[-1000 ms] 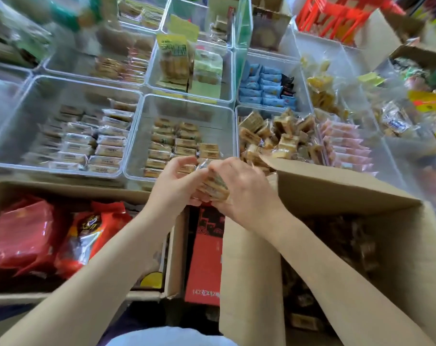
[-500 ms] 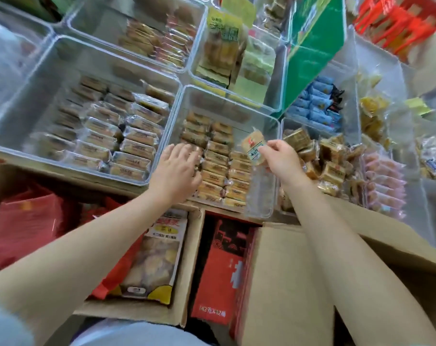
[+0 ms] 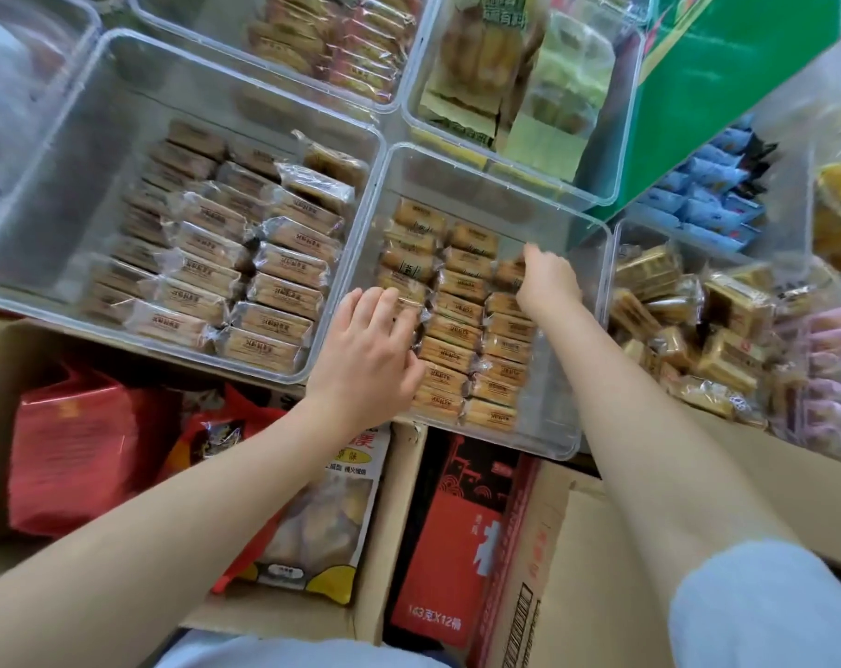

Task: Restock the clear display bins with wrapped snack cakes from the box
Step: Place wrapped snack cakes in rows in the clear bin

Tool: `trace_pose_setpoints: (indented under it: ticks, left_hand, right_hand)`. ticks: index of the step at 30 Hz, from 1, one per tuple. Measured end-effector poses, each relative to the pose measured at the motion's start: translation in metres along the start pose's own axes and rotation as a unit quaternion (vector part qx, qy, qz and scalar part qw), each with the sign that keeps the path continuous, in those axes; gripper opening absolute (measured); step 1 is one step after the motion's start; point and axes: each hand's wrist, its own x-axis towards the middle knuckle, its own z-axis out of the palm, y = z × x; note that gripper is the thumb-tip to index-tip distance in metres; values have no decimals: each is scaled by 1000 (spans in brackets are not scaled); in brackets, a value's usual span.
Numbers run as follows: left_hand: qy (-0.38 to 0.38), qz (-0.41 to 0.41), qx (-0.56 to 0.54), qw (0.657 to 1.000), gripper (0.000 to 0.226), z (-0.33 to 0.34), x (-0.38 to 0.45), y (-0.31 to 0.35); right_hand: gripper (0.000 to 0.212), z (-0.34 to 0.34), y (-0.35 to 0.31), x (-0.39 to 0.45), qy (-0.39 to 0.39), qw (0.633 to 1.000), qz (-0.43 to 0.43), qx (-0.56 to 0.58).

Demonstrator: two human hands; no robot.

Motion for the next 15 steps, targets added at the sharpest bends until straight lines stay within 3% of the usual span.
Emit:
trace_pose_setpoints:
  ticks: [5, 9, 12, 15]
  left_hand:
    - [0, 1, 5, 1000, 48, 3, 0, 0]
    - [2, 2, 6, 1000, 46, 4, 0, 0]
    - [0, 4, 10, 1000, 45, 4, -1, 0]
    - [1, 5, 17, 1000, 46, 3, -1, 0]
  right_hand:
    - [49, 6, 17, 4, -77, 989, -54, 116]
    - [54, 8, 14, 4, -88, 992, -86, 13]
    - [52, 20, 3, -2, -102, 993, -59, 8]
    - [67, 42, 3, -14, -56, 997, -42, -29]
